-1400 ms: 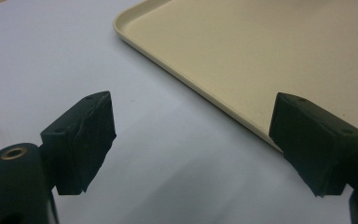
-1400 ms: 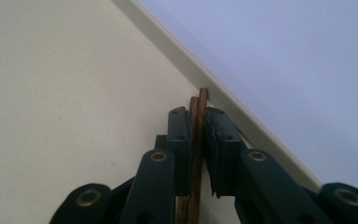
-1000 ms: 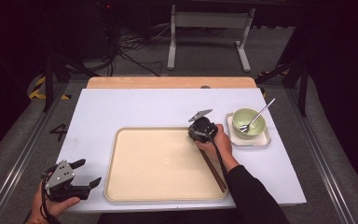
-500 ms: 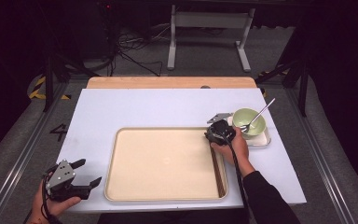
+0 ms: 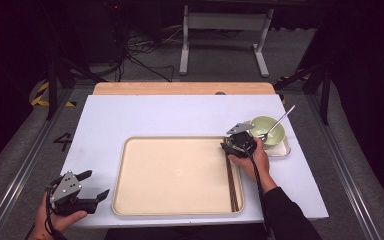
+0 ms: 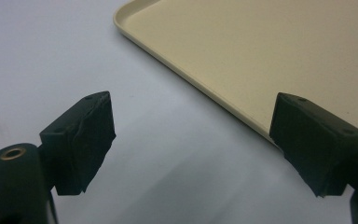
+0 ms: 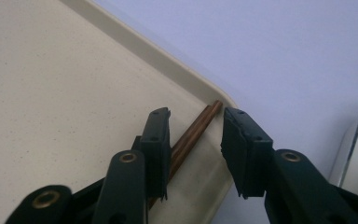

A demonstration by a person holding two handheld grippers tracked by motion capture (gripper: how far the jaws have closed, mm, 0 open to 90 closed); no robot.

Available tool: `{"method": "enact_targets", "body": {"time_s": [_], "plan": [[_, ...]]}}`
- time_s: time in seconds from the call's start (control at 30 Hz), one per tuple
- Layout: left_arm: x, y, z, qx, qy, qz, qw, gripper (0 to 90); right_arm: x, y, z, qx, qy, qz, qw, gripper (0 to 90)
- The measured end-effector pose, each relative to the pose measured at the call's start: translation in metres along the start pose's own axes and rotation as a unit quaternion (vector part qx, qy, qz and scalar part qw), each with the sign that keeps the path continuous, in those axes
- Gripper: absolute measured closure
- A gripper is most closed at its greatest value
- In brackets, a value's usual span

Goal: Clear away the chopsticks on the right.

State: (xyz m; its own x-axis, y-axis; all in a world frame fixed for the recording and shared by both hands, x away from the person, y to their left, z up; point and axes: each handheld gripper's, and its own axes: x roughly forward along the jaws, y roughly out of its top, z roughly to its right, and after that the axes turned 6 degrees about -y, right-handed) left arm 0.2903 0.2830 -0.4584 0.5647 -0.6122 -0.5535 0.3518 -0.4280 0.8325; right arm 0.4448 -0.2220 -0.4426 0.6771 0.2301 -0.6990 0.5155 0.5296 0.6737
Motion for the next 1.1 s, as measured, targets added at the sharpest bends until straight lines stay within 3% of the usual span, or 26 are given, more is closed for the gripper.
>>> {"method": "enact_targets", "body": {"time_s": [0.2, 0.33, 0.63, 0.8, 1.1], "plan": [[-0.001, 0.000, 0.000, 0.001, 0.002, -0.001, 1.0000, 15.1, -0.006, -0.001, 0.002, 0.004, 0.001, 0.018, 0.9998, 57.5], [-0.001, 0.000, 0.000, 0.001, 0.003, 0.001, 1.0000, 15.1, -0.013, -0.001, 0.001, -0.003, 0.017, 0.043, 0.9989, 56.4], [-0.002, -0.002, -0.002, -0.003, 0.003, 0.003, 1.0000, 15.3, -0.043, 0.004, -0.004, -0.021, 0.042, 0.093, 0.9945, 54.2], [-0.002, -0.003, -0.003, -0.007, 0.003, 0.007, 0.9999, 15.3, -0.058, 0.005, -0.006, -0.035, 0.044, 0.109, 0.9925, 53.7], [0.002, -0.001, -0.006, -0.006, 0.002, 0.008, 0.9999, 15.2, -0.084, -0.001, 0.009, -0.030, 0.042, 0.131, 0.9901, 52.0]]}}
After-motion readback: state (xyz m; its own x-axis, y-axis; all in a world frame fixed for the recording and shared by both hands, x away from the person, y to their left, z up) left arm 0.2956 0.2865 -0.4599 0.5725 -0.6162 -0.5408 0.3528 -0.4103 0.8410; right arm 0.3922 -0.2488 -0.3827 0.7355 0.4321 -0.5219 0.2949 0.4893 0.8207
